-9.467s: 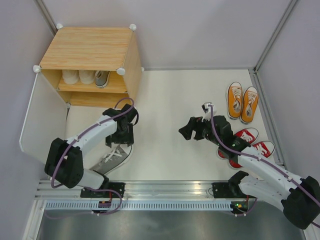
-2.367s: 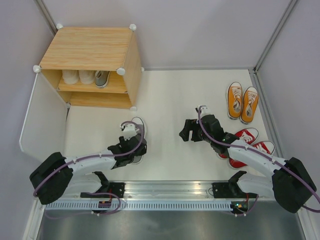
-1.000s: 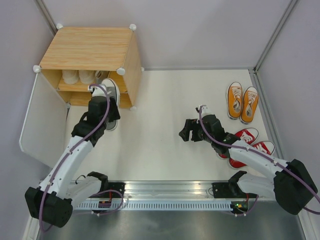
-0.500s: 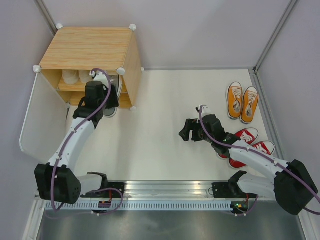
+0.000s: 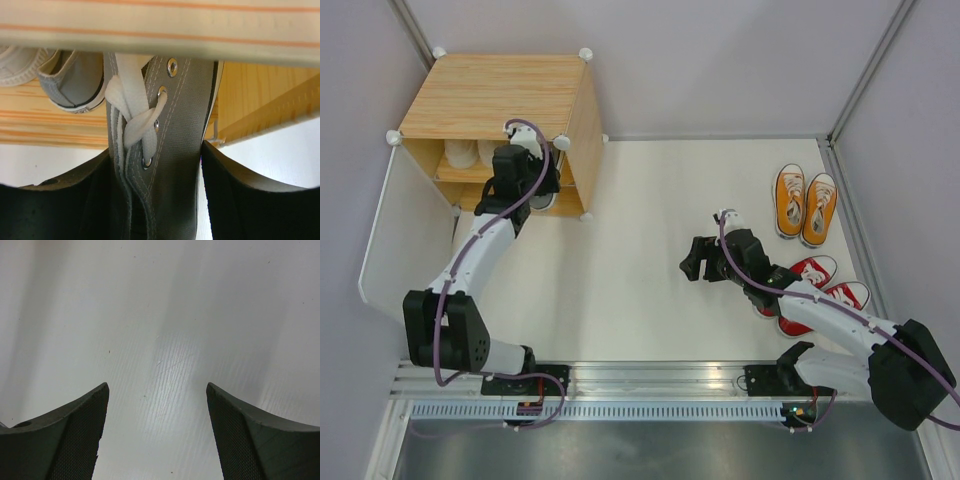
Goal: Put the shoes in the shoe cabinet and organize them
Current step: Place the shoe in the shoe cabinet.
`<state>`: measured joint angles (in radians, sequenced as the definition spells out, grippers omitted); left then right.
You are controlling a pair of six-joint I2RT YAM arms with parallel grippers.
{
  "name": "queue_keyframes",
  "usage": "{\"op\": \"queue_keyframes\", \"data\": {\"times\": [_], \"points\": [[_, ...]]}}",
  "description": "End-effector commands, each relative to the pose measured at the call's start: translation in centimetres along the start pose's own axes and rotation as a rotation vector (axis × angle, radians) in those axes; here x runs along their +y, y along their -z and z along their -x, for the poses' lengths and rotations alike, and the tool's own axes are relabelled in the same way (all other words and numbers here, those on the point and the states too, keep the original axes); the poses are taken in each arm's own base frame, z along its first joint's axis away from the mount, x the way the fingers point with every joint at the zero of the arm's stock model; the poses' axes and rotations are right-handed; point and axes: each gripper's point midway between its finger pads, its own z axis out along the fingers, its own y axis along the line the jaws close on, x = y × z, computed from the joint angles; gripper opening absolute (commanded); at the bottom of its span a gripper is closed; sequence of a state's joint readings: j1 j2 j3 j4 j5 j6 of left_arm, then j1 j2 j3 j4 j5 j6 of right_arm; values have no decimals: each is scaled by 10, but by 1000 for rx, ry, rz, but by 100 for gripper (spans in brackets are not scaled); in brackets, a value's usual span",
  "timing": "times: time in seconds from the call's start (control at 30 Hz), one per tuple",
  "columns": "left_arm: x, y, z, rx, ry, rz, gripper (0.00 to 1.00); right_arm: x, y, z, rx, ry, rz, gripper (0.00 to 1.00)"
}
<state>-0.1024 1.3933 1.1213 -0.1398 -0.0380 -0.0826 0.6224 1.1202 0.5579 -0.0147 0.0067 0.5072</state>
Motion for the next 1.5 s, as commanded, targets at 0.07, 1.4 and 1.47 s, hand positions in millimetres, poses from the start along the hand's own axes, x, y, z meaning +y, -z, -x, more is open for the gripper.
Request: {"op": "queue_keyframes", "data": {"times": [0.07, 1.4, 1.47], "points": [[-9, -5, 70, -274, -23, -48, 2, 2, -2, 17, -52, 14, -5, 82], [15, -53, 16, -232, 147, 96, 89, -2, -10, 12, -27, 19, -27, 81], [12, -51, 15, -231, 154, 80, 90, -2, -9, 13, -30, 18, -26, 82]]}}
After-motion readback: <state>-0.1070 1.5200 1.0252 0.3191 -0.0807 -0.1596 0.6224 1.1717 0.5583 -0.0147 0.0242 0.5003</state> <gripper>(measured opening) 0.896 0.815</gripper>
